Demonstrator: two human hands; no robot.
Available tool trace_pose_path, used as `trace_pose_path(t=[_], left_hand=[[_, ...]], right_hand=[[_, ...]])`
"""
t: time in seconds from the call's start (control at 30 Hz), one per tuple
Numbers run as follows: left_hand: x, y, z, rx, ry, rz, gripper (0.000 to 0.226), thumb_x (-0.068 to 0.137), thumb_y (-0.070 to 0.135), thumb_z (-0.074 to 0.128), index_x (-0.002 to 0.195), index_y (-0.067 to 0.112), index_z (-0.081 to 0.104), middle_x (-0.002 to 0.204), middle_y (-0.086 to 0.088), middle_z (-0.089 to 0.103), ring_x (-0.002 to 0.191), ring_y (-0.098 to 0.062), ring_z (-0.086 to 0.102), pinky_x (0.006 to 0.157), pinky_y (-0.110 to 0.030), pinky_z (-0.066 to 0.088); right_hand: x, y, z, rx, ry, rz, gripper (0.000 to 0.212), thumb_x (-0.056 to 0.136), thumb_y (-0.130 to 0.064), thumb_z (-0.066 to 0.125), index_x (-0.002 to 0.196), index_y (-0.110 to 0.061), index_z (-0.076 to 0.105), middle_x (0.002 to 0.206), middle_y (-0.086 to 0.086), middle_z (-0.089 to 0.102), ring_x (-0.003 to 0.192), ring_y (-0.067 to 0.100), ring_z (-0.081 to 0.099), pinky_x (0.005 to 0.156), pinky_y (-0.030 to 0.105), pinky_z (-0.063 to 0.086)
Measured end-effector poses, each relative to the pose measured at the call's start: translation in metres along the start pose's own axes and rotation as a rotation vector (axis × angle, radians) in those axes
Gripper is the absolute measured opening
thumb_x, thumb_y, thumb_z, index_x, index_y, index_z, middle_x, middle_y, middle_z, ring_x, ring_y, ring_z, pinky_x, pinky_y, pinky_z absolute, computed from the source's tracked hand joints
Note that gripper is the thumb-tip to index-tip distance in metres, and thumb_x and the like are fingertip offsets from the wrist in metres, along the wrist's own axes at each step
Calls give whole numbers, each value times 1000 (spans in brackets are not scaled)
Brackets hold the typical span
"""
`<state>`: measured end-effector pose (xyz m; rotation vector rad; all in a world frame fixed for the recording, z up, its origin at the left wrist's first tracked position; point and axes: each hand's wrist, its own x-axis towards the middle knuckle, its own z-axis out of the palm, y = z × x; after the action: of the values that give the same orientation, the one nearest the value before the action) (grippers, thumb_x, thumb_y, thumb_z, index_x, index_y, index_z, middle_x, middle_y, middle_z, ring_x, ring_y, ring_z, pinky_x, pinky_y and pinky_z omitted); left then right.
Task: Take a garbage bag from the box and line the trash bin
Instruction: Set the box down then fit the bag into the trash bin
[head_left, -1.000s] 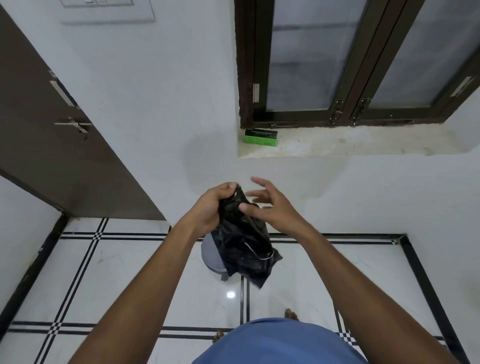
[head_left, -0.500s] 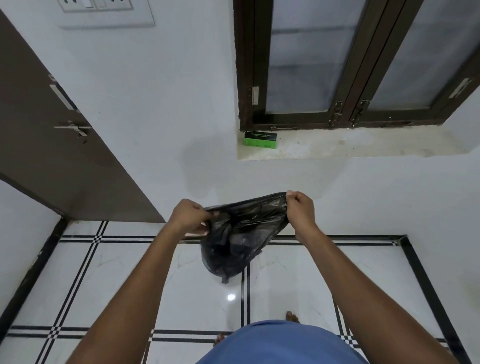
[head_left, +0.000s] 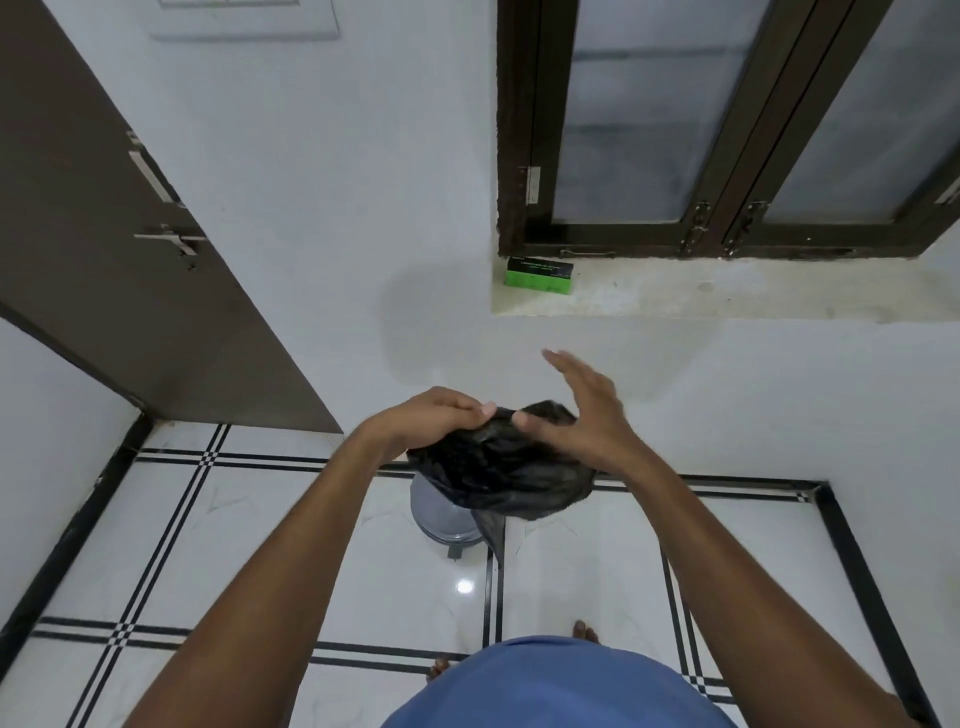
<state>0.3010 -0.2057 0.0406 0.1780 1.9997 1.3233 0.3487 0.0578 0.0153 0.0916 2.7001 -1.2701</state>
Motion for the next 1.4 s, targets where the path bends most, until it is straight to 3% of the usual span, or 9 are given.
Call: trace_pose_path(t=[0.17, 0.27, 0.37, 0.47, 0.6, 0.8, 0.97, 1.13, 1.4], left_hand=[[20, 14, 16, 40, 366, 106, 42, 111, 50, 62, 108, 10, 76, 108, -3, 78, 108, -26, 72, 94, -39, 50], [18, 6, 18, 423, 888, 93, 43, 108, 61, 53, 126, 25, 68, 128, 0, 67, 127, -26, 60, 102, -47, 44], [8, 0, 17, 85, 598, -130, 98, 76, 101, 61, 133, 22, 63, 132, 2, 65, 122, -25, 65, 99, -50, 57], [3, -17, 17, 67, 126, -285, 73, 79, 71, 90, 127, 18, 74, 120, 1, 81, 106, -27, 80, 85, -47, 70], [11, -58, 15, -307, 173, -215, 21, 106, 16, 75, 123, 5, 78, 119, -14, 83, 94, -24, 83, 87, -42, 71], [-15, -87, -23, -1174, 151, -61, 40, 98, 8, 66, 136, -4, 68, 125, -21, 77, 108, -33, 79, 99, -45, 67], [-18, -71, -20, -1022, 140, -99, 31, 105, 19, 63, 121, 0, 81, 129, -18, 80, 103, -34, 81, 96, -46, 66], [-22, -49, -18, -757, -157, -163, 44, 107, 28, 65, 139, -1, 74, 134, -25, 75, 114, -39, 76, 105, -48, 61], [-49, -73, -69, -255, -133, -232, 33, 93, 38, 85, 115, 14, 86, 121, -15, 84, 107, -32, 83, 98, -43, 67]], right_hand=[[4, -32, 16, 162, -214, -68, 34, 99, -49, 79, 82, -21, 72, 70, -5, 66, 68, 10, 63, 72, 33, 47], [4, -31, 26, 503, -46, 136, 36, 111, -41, 66, 85, -18, 78, 79, -5, 79, 79, 15, 76, 82, 35, 58], [9, -32, 29, 928, 40, 373, 37, 115, -35, 55, 120, -8, 80, 111, 13, 85, 108, 32, 82, 103, 50, 62], [14, -34, 27, 1113, 62, 451, 46, 114, -42, 56, 127, -3, 78, 120, 16, 83, 115, 33, 80, 105, 51, 61], [18, -26, 14, 1165, 223, 502, 41, 112, -42, 60, 118, -7, 81, 117, 14, 84, 108, 31, 80, 100, 46, 62], [7, 13, -10, 1227, 451, 655, 29, 103, -42, 64, 107, -14, 73, 114, 12, 77, 92, 29, 73, 80, 38, 60], [-8, 12, 19, -86, 152, 457, 116, 75, -105, 50, 148, -15, 61, 156, 15, 56, 147, 38, 48, 121, 55, 42], [-9, -26, 58, 124, -140, -37, 140, 61, -84, 90, 168, -60, 3, 183, -11, 14, 169, 20, 9, 132, 49, 15], [-1, 17, 72, 346, -99, 281, 27, 93, -42, 82, 96, -15, 86, 90, -7, 82, 91, 17, 77, 82, 33, 57]])
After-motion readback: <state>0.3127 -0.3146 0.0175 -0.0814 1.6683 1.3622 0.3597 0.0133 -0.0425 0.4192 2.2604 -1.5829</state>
